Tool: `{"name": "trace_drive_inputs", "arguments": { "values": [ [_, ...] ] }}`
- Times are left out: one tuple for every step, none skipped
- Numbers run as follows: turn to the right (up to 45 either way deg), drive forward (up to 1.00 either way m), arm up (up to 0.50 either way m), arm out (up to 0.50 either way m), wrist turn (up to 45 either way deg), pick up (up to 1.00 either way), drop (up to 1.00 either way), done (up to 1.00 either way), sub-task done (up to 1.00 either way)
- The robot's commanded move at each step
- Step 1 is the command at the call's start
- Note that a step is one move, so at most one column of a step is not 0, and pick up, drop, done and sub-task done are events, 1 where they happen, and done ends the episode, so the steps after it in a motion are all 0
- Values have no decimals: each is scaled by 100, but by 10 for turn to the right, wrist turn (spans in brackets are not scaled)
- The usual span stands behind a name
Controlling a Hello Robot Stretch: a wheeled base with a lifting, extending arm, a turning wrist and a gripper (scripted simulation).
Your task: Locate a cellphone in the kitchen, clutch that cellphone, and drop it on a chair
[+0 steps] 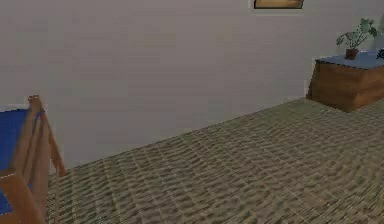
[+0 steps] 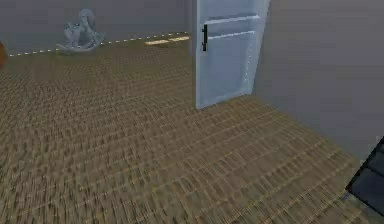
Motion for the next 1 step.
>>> {"name": "trace_drive_inputs", "arguments": {
  "values": [
    [450, 0, 0, 0, 0, 0, 0, 0, 0]
  ]
}}
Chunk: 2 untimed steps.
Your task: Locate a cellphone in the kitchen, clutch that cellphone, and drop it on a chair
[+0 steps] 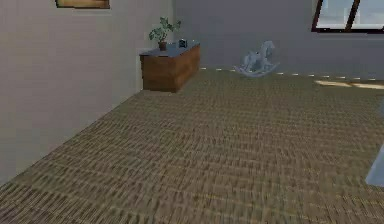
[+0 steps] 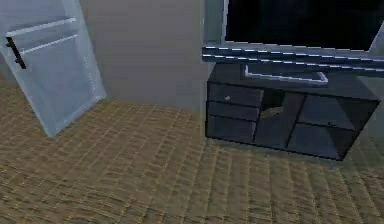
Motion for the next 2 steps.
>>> {"name": "trace_drive_inputs", "arguments": {
  "values": [
    [450, 0, 0, 0, 0, 0, 0, 0, 0],
    [450, 0, 0, 0, 0, 0, 0, 0, 0]
  ]
}}
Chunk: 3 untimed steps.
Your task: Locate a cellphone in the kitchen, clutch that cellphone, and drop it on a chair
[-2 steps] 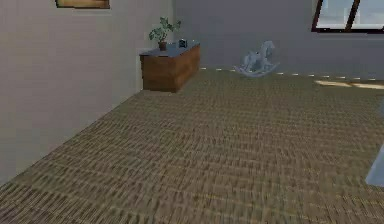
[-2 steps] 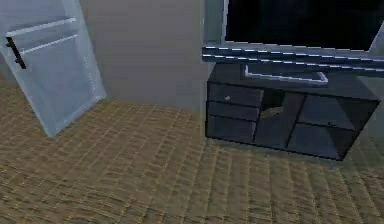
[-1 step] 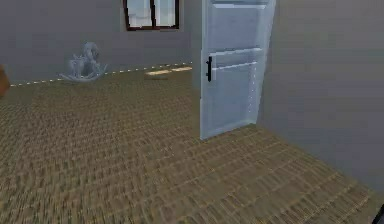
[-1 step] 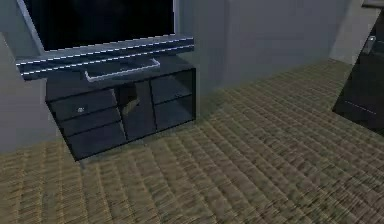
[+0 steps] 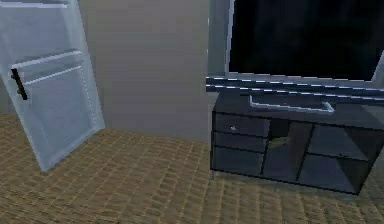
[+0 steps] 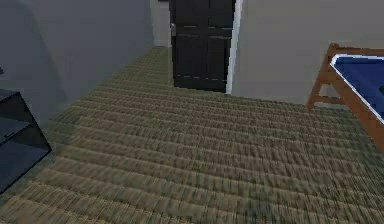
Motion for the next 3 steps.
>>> {"name": "trace_drive_inputs", "arguments": {
  "values": [
    [0, 60, 0, 0, 0, 0, 0, 0, 0],
    [-450, 0, 0, 0, 0, 0, 0, 0, 0],
    [-240, 0, 0, 0, 0, 0, 0, 0, 0]
  ]
}}
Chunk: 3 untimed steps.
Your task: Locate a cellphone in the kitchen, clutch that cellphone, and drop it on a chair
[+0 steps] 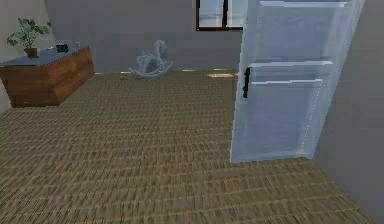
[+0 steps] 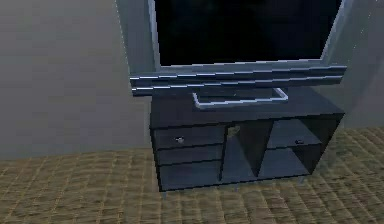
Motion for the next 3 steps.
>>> {"name": "trace_drive_inputs", "arguments": {
  "values": [
    [0, 15, 0, 0, 0, 0, 0, 0, 0],
    [-60, 0, 0, 0, 0, 0, 0, 0, 0],
    [0, 100, 0, 0, 0, 0, 0, 0, 0]
  ]
}}
